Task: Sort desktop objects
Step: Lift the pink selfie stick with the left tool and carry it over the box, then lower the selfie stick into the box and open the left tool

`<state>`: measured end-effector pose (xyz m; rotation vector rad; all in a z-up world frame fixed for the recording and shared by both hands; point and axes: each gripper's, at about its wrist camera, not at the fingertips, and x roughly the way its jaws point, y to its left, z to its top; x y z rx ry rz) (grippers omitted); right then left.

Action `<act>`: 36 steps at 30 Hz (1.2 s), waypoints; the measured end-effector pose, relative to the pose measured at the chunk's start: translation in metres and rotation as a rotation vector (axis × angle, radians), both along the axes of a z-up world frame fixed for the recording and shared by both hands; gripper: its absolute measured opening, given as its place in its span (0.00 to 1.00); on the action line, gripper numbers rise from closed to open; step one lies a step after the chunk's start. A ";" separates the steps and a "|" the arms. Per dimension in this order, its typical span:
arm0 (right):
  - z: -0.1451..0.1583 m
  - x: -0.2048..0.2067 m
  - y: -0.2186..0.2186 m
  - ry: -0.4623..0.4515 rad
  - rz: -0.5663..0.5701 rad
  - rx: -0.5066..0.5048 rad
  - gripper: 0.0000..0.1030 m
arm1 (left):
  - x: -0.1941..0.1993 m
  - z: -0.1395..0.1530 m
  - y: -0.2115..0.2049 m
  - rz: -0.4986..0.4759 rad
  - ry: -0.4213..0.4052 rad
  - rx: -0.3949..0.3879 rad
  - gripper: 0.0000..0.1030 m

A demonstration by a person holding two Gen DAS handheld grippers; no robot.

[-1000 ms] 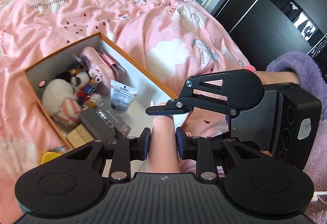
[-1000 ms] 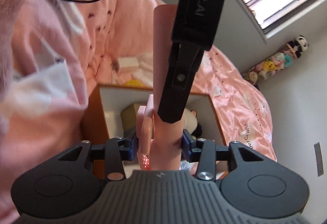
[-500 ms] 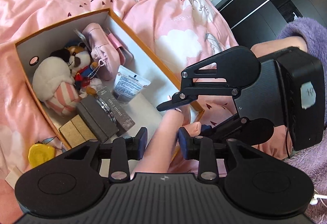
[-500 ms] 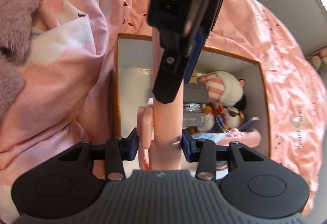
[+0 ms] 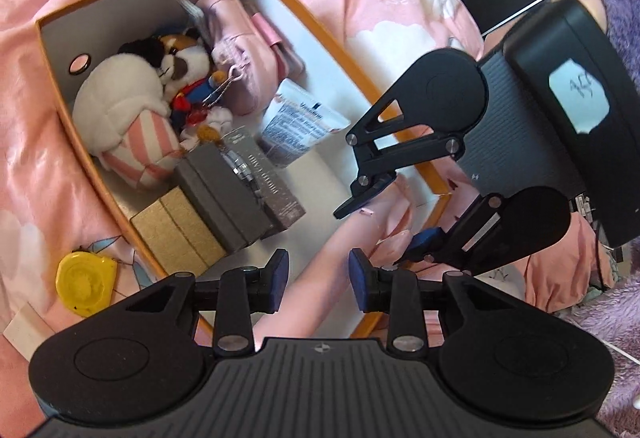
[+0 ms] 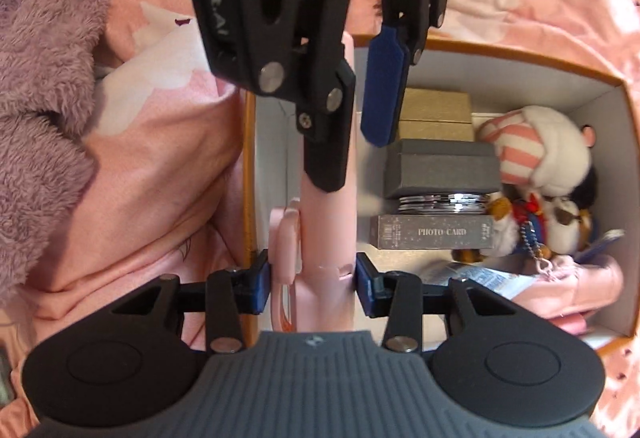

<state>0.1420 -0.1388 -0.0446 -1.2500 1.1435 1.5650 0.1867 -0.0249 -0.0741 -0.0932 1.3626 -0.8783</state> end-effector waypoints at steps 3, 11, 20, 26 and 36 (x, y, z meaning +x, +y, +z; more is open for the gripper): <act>-0.008 0.008 0.007 0.055 0.018 -0.042 0.43 | 0.001 -0.006 -0.004 -0.005 0.008 0.012 0.36; -0.034 0.020 0.015 0.149 0.031 -0.078 0.43 | 0.004 -0.002 0.007 0.018 -0.035 0.032 0.36; -0.052 0.030 0.020 0.201 -0.019 -0.089 0.43 | 0.003 0.002 0.014 0.052 -0.056 0.054 0.36; -0.058 0.032 0.024 0.219 -0.039 -0.109 0.44 | 0.002 -0.002 0.014 0.061 -0.057 0.070 0.36; -0.057 0.032 0.027 0.204 -0.068 -0.117 0.45 | -0.004 0.005 0.017 0.072 -0.071 0.077 0.37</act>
